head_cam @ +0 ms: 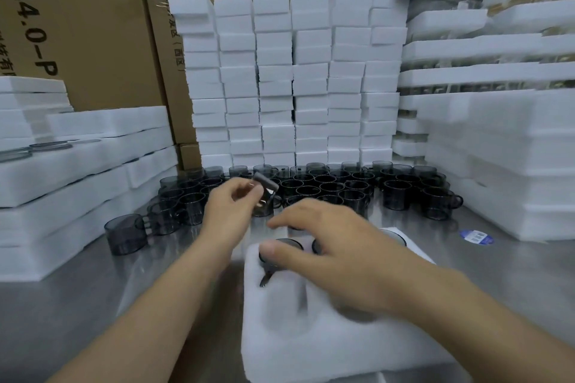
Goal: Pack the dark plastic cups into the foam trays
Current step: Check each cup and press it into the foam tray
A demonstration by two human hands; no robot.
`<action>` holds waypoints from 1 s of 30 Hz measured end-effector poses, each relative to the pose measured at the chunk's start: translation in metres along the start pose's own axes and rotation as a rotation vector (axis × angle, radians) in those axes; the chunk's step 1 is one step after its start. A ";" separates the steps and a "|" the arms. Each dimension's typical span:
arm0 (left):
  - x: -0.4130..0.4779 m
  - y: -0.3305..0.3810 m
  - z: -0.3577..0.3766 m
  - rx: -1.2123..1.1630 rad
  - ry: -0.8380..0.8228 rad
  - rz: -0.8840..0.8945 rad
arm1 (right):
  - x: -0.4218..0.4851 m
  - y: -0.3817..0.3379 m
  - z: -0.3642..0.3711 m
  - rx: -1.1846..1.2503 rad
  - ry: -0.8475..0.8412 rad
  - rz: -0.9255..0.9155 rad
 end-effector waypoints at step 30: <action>-0.062 0.068 0.027 -0.526 -0.596 -0.021 | 0.004 0.036 -0.026 0.971 0.307 0.260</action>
Point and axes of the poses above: each hand's wrist, its own x-axis towards the middle knuckle, its own z-axis out of the palm, y = z × x, the point moved 3 cm from there along x, towards the middle knuckle, and after that the axes turned 7 degrees about -z, right-handed, at the moved point
